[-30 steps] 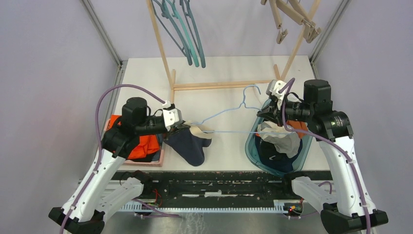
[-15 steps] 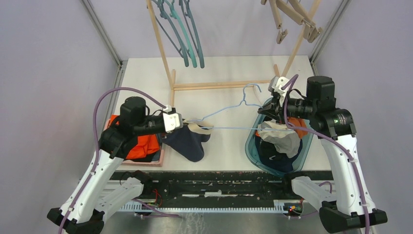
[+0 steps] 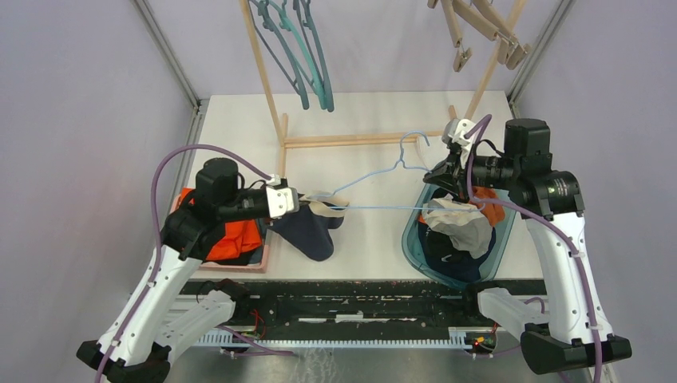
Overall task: Remove the underwear clipped to the hanger
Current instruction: Remove the underwear from the hanger.
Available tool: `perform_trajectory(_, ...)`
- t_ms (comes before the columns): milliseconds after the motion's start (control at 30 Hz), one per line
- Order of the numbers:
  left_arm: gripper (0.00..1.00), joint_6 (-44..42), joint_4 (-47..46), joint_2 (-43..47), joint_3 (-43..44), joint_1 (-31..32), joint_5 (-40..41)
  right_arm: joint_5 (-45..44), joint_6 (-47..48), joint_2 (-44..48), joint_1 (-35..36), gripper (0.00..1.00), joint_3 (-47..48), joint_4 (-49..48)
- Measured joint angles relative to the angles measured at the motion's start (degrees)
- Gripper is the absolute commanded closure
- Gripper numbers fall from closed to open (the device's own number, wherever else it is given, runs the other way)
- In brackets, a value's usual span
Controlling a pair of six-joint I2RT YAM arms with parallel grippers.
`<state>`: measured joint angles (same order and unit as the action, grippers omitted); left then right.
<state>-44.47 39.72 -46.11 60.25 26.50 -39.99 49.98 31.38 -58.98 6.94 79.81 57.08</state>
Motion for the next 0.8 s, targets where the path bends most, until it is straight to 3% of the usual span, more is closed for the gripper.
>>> perform_trajectory(400, 0.84, 9.97, -1.31, 0.22, 0.61, -0.2, -4.85, -0.35, 0.15, 0.46, -1.11, 0.99, -0.48, 0.0)
perform_trajectory(800, 0.8, 6.54, 1.03, 0.28, 0.5, -0.22, -1.97, -0.55, 0.63, 0.09, -1.11, 0.99, -0.55, 0.81)
